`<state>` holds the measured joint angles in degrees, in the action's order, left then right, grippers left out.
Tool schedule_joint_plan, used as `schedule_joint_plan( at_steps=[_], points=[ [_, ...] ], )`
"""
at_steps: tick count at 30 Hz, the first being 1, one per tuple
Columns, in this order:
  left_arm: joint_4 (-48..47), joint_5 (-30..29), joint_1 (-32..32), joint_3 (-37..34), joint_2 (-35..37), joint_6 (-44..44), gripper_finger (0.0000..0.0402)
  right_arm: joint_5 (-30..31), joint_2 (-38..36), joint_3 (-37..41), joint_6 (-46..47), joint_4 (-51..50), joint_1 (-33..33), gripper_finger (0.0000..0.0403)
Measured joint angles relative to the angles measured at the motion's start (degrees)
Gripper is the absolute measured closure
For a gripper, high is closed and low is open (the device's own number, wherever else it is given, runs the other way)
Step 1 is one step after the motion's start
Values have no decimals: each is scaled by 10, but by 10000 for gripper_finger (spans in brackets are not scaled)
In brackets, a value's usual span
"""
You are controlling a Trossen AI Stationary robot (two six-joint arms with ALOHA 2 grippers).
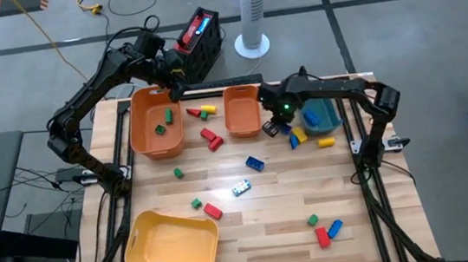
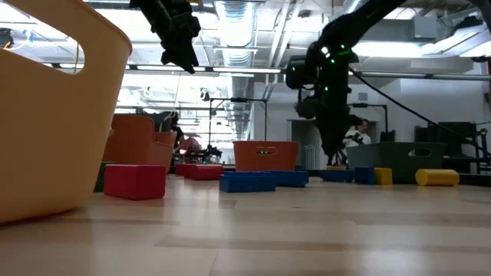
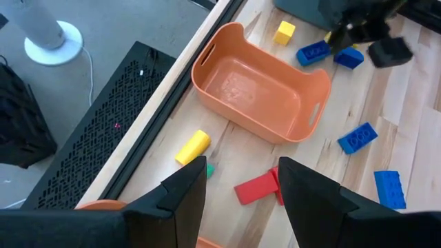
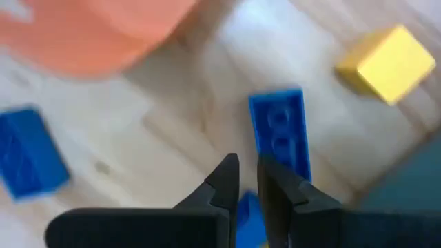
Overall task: Sort blocks
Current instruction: Put the blue game piece into the green bin
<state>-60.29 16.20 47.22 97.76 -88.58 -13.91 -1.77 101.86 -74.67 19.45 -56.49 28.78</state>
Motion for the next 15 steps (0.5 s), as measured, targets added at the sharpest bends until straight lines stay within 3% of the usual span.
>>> schedule_joint_plan(
  at_steps=[8, 15],
  points=[
    [0, 0, 0, 0, 0, 0, 228, 0, -27, -38, -60, -18, -5, 321],
    [-7, 0, 0, 0, 0, 0, 228, -2, 11, -26, -75, -24, -1, 202]
  ],
)
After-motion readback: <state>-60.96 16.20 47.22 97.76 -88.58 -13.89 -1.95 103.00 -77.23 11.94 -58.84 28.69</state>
